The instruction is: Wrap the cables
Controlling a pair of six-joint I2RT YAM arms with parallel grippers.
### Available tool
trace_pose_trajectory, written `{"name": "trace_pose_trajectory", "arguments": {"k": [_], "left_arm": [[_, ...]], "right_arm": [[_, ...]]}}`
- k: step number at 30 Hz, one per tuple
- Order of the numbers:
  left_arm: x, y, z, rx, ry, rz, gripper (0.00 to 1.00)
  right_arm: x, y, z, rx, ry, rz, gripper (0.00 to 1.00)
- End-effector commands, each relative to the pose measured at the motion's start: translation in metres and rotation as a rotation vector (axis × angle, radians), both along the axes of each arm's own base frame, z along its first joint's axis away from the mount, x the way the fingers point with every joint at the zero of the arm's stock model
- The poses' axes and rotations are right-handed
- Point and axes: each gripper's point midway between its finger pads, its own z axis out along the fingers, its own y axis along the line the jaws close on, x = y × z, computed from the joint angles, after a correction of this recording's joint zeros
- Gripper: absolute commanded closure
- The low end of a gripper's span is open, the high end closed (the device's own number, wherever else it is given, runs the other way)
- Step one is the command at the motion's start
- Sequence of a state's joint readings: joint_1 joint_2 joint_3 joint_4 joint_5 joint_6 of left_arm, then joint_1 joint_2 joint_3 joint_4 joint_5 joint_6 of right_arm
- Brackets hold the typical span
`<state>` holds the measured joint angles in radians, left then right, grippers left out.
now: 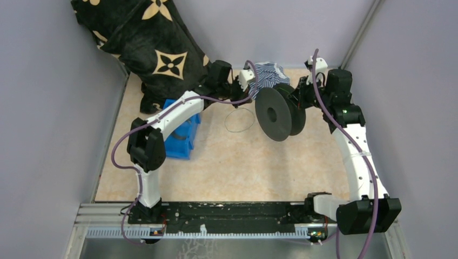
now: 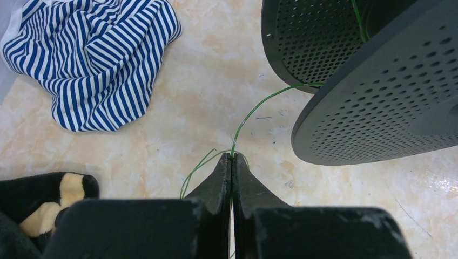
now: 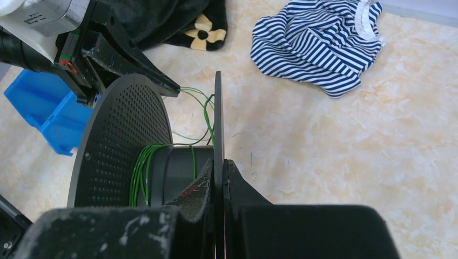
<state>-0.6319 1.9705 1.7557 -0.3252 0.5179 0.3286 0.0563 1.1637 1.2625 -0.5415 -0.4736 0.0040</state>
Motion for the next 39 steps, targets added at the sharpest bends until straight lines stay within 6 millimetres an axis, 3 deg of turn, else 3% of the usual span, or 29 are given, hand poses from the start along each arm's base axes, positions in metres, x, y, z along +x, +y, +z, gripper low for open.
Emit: {"name": "trace_pose_trajectory", "arguments": {"k": [1,39], "left_arm": [[-0.0049,0.0037,0.0243,-0.046,-0.031,-0.009,1.00],[-0.0109,0.0030,0.0203,-0.054,-0.015,-0.029,1.00]], "right_arm": [[0.0003,0.0062,0.0422,0.043,-0.153,0.019,1.00],[-0.0021,0.0077,0.0452,0.054,-0.154,0.025,1.00]]}}
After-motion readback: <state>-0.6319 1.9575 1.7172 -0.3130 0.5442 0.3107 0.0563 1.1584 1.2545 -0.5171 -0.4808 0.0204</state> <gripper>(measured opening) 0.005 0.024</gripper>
